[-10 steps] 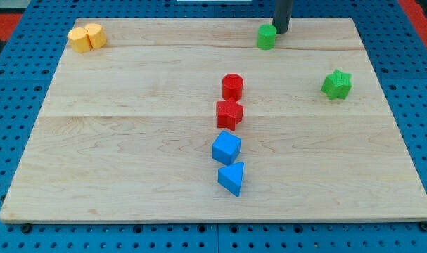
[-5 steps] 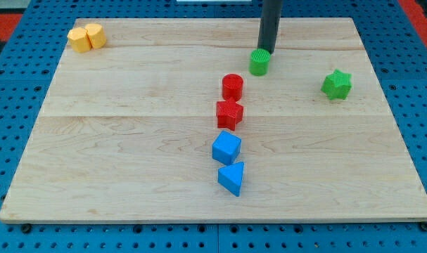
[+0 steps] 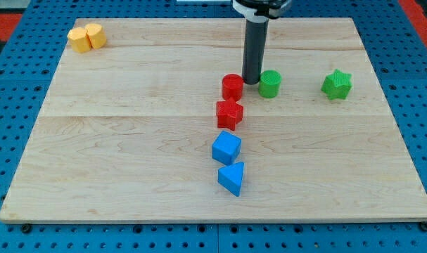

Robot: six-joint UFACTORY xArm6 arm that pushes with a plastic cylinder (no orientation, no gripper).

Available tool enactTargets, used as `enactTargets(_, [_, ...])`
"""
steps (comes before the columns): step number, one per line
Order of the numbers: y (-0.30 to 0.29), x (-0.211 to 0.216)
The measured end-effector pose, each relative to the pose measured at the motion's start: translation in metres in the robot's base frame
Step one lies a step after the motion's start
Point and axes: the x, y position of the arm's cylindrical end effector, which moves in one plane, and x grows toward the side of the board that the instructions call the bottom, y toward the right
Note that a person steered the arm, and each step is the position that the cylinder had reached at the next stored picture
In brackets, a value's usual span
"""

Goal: Move the green blocks together to the center right of the board

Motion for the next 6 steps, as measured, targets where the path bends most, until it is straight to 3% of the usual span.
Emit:
enactTargets(3, [0.073, 0.028])
enactTargets(6, [0.077, 0.028])
